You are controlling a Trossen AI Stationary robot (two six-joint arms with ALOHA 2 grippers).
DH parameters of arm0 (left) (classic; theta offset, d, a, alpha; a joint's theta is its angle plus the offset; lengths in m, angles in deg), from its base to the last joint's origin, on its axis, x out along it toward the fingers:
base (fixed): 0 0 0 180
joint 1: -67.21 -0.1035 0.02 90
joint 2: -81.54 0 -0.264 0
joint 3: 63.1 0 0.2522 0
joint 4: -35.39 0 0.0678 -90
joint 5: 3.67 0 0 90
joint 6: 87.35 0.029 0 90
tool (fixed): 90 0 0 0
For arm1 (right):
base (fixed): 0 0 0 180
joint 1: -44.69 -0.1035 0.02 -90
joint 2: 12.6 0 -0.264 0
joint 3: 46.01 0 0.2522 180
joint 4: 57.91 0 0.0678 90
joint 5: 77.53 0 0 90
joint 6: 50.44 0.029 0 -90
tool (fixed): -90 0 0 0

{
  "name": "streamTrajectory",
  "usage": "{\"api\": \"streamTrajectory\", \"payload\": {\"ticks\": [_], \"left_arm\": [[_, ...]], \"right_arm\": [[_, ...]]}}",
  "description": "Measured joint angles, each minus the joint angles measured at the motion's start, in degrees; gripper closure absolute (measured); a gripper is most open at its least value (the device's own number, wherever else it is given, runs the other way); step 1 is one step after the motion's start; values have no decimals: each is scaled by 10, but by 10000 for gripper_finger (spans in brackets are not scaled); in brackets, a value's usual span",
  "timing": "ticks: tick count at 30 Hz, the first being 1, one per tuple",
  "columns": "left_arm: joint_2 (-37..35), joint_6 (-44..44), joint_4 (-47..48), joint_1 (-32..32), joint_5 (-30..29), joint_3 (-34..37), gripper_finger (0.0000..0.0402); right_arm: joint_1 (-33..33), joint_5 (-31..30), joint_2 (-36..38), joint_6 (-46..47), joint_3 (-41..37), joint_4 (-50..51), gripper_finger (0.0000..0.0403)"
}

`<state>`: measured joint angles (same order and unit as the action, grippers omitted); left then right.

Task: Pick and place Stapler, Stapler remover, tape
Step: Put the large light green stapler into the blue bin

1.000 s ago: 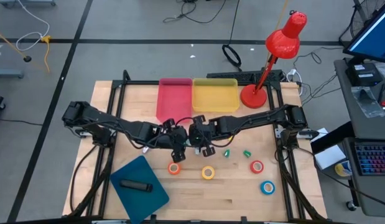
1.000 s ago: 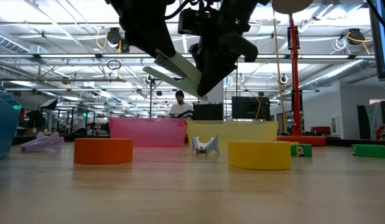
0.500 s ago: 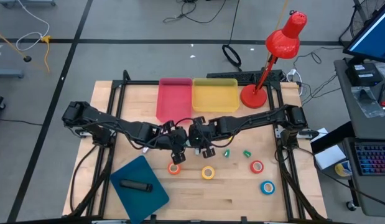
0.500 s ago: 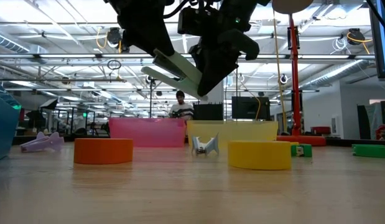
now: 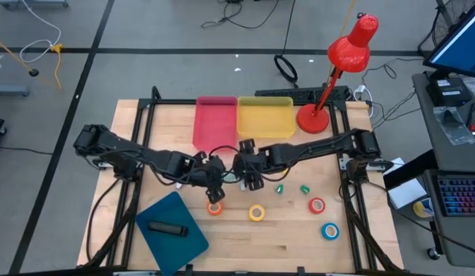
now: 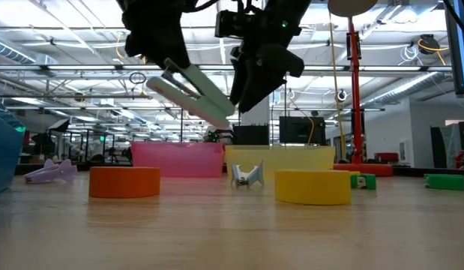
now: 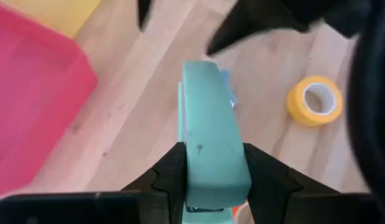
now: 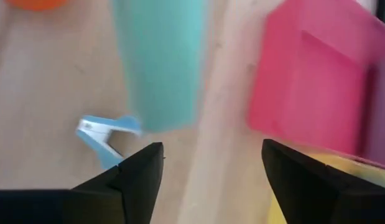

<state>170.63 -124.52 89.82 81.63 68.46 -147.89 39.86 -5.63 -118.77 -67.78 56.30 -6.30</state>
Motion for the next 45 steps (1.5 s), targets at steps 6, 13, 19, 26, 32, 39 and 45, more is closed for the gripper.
{"api": "streamTrajectory", "payload": {"ticks": [6, 13, 19, 26, 32, 39, 45], "left_arm": [[-28, -88, 33, 21, -1, 0, 273], [-80, -129, 97, 80, 34, 0, 273], [-121, -111, 147, 150, 82, 0, 273], [-143, -113, 272, 218, 138, 0, 273], [-154, -103, 321, 262, 142, 0, 273], [-148, -39, 331, 285, 133, 2, 273], [-148, -23, 322, 285, 134, 47, 273]], "right_arm": [[15, -30, 19, 1, 0, 1, 135], [43, -29, 38, 2, 1, 1, 139], [61, -29, 46, 5, 1, 4, 140], [67, -29, 45, 41, 0, 5, 142], [66, -28, 44, 79, 0, 5, 143], [66, -28, 44, 126, 0, 5, 143], [66, -28, 44, 161, 0, 5, 146]]}}
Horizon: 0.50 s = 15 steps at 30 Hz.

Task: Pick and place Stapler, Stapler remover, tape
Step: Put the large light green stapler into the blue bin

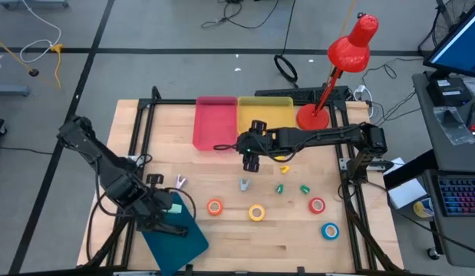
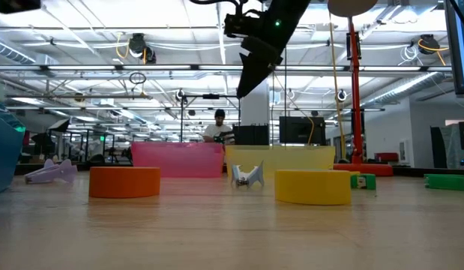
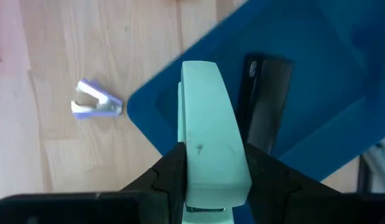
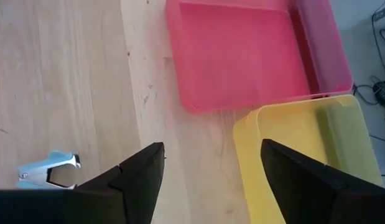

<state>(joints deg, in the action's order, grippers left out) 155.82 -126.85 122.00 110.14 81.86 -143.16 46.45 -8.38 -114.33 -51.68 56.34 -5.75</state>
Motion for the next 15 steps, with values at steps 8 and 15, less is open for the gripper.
{"api": "streamTrajectory", "payload": {"ticks": [8, 15], "left_arm": [[0, 12, -59, 0, -3, 31, 273], [-1, 19, -118, 0, 0, 81, 273]], "right_arm": [[-7, 0, 0, 8, 0, 0, 148], [-13, 0, 0, 8, 0, 0, 149]]}}
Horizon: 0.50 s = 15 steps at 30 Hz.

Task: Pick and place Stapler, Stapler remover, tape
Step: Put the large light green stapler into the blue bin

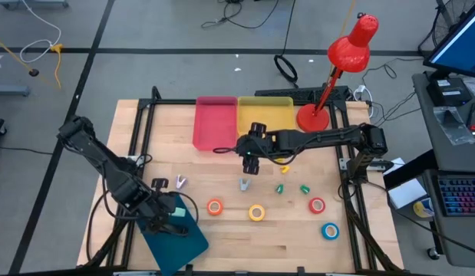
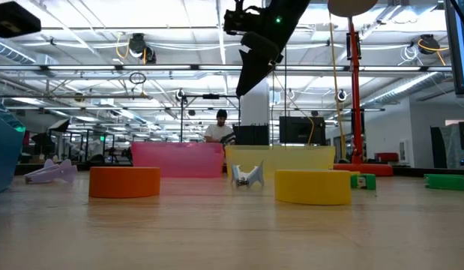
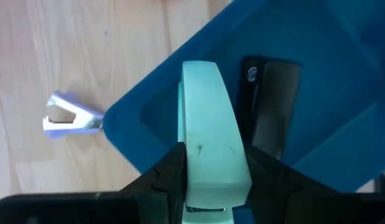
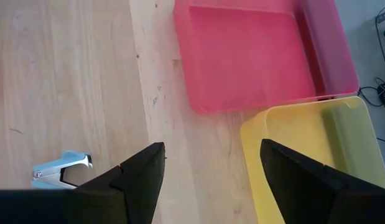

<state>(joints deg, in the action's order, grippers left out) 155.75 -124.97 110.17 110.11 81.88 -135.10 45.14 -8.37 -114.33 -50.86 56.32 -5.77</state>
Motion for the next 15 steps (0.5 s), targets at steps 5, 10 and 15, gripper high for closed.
{"api": "streamTrajectory", "payload": {"ticks": [5, 10, 15], "left_arm": [[0, 0, -32, 0, -3, 21, 273], [0, -3, -76, -1, -5, 48, 273], [0, -4, -104, -1, -5, 72, 273]], "right_arm": [[-6, 0, 0, 0, 0, 0, 149], [-9, 0, 0, 0, 0, -1, 149], [-13, -1, 0, 0, 0, -3, 149]]}}
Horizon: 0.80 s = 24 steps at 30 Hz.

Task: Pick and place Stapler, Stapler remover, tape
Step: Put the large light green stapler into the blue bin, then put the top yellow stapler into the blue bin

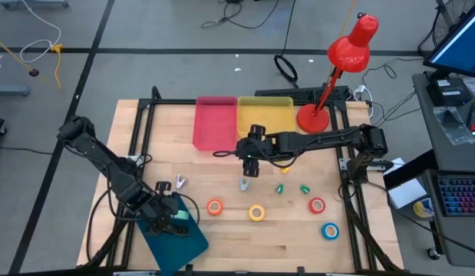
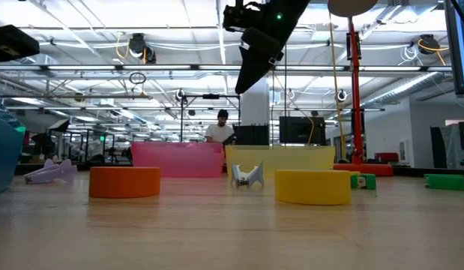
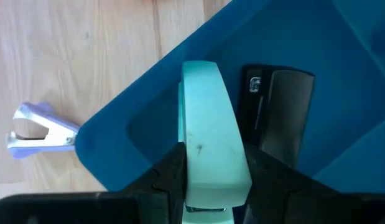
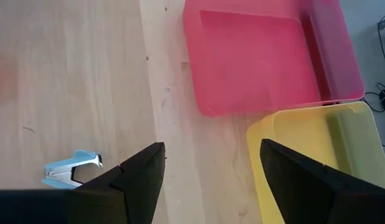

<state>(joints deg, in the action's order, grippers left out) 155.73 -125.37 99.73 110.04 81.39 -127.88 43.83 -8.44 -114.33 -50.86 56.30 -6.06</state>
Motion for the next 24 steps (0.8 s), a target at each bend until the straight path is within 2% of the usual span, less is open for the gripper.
{"api": "streamTrajectory", "payload": {"ticks": [6, 13, 17, 24], "left_arm": [[-1, 0, -38, 0, -2, 27, 274], [0, -2, -55, 2, 34, 61, 275], [0, -3, -57, 3, 32, 64, 274], [1, -46, -38, 2, 11, 65, 168]], "right_arm": [[-4, 0, 0, 0, 0, -2, 149], [-4, 0, 0, 0, 0, -2, 149], [-4, 0, 0, 0, 0, -2, 149], [-4, 0, 0, -1, 0, -2, 149]]}}
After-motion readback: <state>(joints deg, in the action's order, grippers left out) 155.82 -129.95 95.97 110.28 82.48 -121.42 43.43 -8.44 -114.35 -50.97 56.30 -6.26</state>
